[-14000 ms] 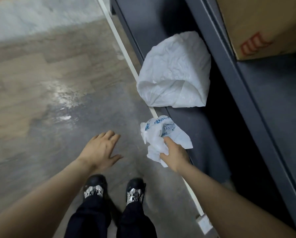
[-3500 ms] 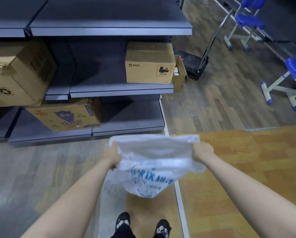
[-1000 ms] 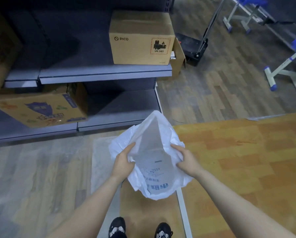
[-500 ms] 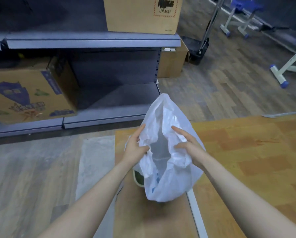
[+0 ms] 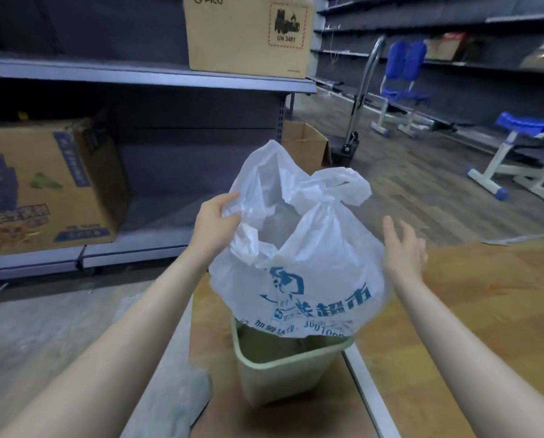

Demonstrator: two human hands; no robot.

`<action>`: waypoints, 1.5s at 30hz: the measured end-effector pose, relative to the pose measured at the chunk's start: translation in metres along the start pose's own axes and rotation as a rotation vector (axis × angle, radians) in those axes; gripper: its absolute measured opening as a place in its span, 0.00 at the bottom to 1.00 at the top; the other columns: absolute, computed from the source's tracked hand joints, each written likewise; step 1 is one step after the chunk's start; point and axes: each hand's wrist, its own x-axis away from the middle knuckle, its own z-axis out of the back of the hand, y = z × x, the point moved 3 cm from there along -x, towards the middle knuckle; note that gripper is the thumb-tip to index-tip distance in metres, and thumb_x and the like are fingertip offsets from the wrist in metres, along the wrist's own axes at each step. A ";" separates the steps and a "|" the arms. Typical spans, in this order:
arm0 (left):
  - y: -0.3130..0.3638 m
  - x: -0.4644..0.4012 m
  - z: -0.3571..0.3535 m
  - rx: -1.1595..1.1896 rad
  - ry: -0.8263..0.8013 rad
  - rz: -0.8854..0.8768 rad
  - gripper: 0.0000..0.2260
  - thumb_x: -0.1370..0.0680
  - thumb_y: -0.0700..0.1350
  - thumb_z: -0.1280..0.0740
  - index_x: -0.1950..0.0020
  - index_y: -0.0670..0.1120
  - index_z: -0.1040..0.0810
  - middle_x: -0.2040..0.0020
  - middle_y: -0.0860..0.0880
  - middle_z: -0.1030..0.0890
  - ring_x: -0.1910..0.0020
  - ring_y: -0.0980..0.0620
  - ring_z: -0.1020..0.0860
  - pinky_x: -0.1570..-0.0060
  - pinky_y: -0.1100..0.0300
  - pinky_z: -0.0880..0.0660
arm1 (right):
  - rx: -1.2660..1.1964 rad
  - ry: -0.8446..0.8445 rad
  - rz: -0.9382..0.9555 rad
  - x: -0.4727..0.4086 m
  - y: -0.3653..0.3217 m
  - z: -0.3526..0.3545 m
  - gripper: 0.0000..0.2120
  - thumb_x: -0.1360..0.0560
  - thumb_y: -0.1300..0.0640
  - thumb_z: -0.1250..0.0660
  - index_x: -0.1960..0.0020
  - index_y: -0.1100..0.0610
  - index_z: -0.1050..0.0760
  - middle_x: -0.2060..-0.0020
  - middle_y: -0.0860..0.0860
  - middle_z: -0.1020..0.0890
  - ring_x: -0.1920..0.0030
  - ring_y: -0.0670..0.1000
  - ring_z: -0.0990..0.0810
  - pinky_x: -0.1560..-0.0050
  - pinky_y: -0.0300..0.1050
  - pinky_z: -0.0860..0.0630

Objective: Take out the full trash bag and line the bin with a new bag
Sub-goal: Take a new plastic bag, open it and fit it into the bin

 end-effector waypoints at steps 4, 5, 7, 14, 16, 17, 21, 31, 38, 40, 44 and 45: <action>0.000 -0.003 0.005 -0.032 0.010 -0.006 0.22 0.26 0.33 0.43 0.33 0.47 0.26 0.34 0.48 0.27 0.45 0.48 0.23 0.48 0.55 0.25 | -0.096 -0.476 -0.367 0.006 0.043 -0.010 0.33 0.25 0.39 0.39 0.25 0.49 0.44 0.30 0.55 0.31 0.35 0.62 0.29 0.41 0.62 0.28; -0.001 -0.002 0.004 -0.027 0.002 -0.001 0.22 0.25 0.32 0.44 0.34 0.47 0.25 0.36 0.47 0.26 0.49 0.48 0.23 0.53 0.58 0.26 | -0.111 -0.547 -0.319 0.012 0.042 -0.017 0.27 0.23 0.43 0.38 0.28 0.53 0.37 0.37 0.54 0.24 0.43 0.59 0.22 0.48 0.57 0.23; -0.006 -0.001 0.003 -0.021 -0.026 0.014 0.23 0.26 0.30 0.45 0.37 0.46 0.23 0.46 0.45 0.22 0.61 0.48 0.26 0.65 0.61 0.30 | -0.089 -0.552 -0.119 0.026 0.032 -0.032 0.17 0.21 0.53 0.39 0.34 0.58 0.30 0.44 0.50 0.22 0.51 0.52 0.21 0.53 0.48 0.23; -0.027 0.003 0.006 -0.075 -0.028 0.050 0.22 0.26 0.28 0.47 0.41 0.44 0.21 0.37 0.45 0.25 0.59 0.53 0.27 0.62 0.65 0.32 | 0.389 -0.934 0.221 0.065 0.051 -0.079 0.04 0.25 0.55 0.35 0.57 0.48 0.26 0.56 0.48 0.21 0.50 0.53 0.24 0.46 0.48 0.26; -0.032 0.004 0.006 -0.107 -0.038 0.060 0.23 0.26 0.28 0.47 0.41 0.44 0.21 0.35 0.42 0.26 0.56 0.49 0.25 0.61 0.64 0.31 | 0.436 -0.973 0.271 0.065 0.062 -0.088 0.10 0.32 0.48 0.33 0.55 0.52 0.24 0.54 0.50 0.19 0.49 0.54 0.22 0.42 0.52 0.24; -0.033 0.004 0.007 -0.115 -0.040 0.064 0.23 0.26 0.29 0.47 0.41 0.45 0.21 0.34 0.42 0.26 0.54 0.48 0.25 0.59 0.63 0.31 | 0.446 -0.985 0.294 0.060 0.067 -0.092 0.17 0.35 0.44 0.34 0.53 0.54 0.23 0.50 0.51 0.18 0.48 0.55 0.21 0.41 0.54 0.24; -0.040 0.002 0.009 -0.111 -0.052 0.071 0.22 0.25 0.29 0.47 0.41 0.44 0.21 0.34 0.44 0.26 0.64 0.60 0.31 0.64 0.69 0.35 | 0.407 -0.997 0.278 0.050 0.068 -0.089 0.13 0.30 0.51 0.34 0.53 0.61 0.23 0.53 0.55 0.17 0.50 0.57 0.20 0.45 0.56 0.22; -0.045 0.008 -0.011 -0.124 -0.092 0.068 0.23 0.25 0.29 0.49 0.37 0.44 0.24 0.33 0.42 0.27 0.58 0.41 0.22 0.60 0.54 0.26 | -0.353 -0.319 0.703 0.056 -0.043 -0.006 0.46 0.35 0.22 0.52 0.27 0.50 0.42 0.29 0.44 0.36 0.27 0.43 0.39 0.28 0.35 0.45; -0.051 0.023 -0.032 0.044 -0.155 -0.097 0.21 0.18 0.50 0.45 0.26 0.51 0.41 0.33 0.57 0.30 0.36 0.54 0.29 0.38 0.57 0.32 | 0.698 -0.581 1.293 0.095 -0.030 -0.044 0.31 0.33 0.37 0.41 0.37 0.54 0.25 0.50 0.53 0.16 0.42 0.54 0.21 0.27 0.49 0.55; -0.061 0.029 -0.016 -0.095 0.096 -0.178 0.21 0.22 0.54 0.47 0.31 0.49 0.37 0.49 0.58 0.25 0.51 0.54 0.24 0.54 0.55 0.28 | 0.729 -0.549 1.312 0.088 -0.020 -0.045 0.23 0.36 0.47 0.37 0.43 0.54 0.21 0.63 0.52 0.16 0.56 0.54 0.18 0.27 0.53 0.45; -0.099 0.034 0.008 -0.489 0.081 -0.253 0.14 0.25 0.56 0.46 0.53 0.46 0.30 0.59 0.51 0.26 0.61 0.48 0.27 0.65 0.56 0.33 | 0.729 -0.435 1.427 0.080 -0.013 -0.043 0.19 0.42 0.50 0.27 0.52 0.52 0.18 0.74 0.46 0.20 0.69 0.50 0.20 0.41 0.57 0.26; -0.106 0.036 0.008 -0.531 -0.039 -0.270 0.19 0.26 0.59 0.49 0.51 0.46 0.28 0.57 0.50 0.25 0.59 0.49 0.26 0.63 0.56 0.32 | 0.725 -0.420 1.444 0.079 -0.011 -0.043 0.19 0.42 0.50 0.27 0.52 0.52 0.18 0.74 0.46 0.20 0.69 0.50 0.21 0.42 0.56 0.25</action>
